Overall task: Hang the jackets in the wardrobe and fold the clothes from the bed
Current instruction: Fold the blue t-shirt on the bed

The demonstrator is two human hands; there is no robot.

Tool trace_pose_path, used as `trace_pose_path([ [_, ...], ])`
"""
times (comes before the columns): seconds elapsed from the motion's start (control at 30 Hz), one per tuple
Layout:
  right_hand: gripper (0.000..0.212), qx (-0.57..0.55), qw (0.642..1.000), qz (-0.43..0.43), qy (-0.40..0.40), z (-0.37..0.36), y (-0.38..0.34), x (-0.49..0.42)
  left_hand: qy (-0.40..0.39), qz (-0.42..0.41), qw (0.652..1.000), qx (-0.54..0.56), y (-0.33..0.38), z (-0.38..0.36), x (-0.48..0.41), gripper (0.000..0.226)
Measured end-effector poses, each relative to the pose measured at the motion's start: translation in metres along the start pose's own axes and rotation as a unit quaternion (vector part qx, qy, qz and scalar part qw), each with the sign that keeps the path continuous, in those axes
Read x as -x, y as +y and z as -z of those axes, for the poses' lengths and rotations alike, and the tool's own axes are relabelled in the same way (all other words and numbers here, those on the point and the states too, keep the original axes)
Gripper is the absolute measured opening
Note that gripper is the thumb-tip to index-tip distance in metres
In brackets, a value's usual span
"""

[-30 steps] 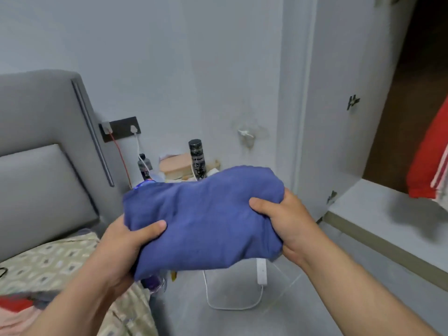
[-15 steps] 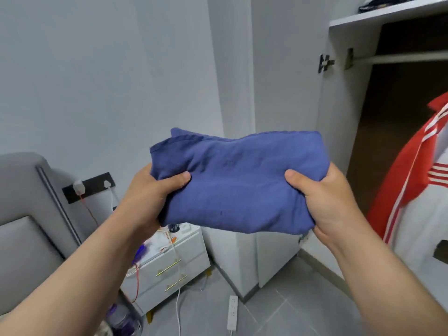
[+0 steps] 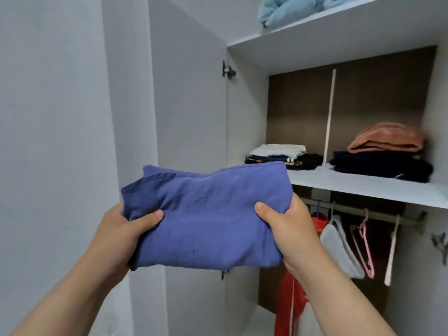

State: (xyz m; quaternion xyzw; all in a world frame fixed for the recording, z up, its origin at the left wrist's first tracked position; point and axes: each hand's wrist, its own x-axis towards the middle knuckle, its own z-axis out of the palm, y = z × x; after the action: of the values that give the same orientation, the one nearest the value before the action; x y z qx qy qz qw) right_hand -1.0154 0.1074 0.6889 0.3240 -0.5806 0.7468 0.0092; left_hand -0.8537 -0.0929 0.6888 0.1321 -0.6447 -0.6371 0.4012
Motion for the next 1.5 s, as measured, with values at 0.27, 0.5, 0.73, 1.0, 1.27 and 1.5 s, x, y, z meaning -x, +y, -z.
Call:
trace_pose_path([
  [0.27,0.037,0.101,0.992,0.049,0.058,0.038,-0.013,-0.091,-0.050,-0.011,0.996,0.074,-0.020,-0.079,-0.110,0.021],
  [0.5,0.034,0.157,0.978,0.047,0.130,0.052,0.046,-0.207,-0.078,-0.030,0.988,0.128,-0.071,-0.163,-0.240,0.020],
  [0.73,0.039,0.188,0.963,0.043,0.185,0.089,0.071,-0.294,-0.114,-0.011,0.982,0.151,-0.101,-0.236,-0.344,0.018],
  [1.0,0.035,0.204,0.969,0.010,0.139,0.176,0.083,-0.401,-0.139,-0.019,0.983,0.118,-0.117,-0.331,-0.432,0.022],
  [1.27,0.032,0.304,0.947,0.046,0.093,0.223,0.088,-0.527,-0.107,-0.076,0.991,0.010,-0.107,-0.408,-0.526,0.019],
  [1.5,0.022,0.326,0.940,0.038,0.096,0.224,0.116,-0.596,-0.105,-0.077,0.988,-0.084,-0.122,-0.435,-0.597,0.024],
])
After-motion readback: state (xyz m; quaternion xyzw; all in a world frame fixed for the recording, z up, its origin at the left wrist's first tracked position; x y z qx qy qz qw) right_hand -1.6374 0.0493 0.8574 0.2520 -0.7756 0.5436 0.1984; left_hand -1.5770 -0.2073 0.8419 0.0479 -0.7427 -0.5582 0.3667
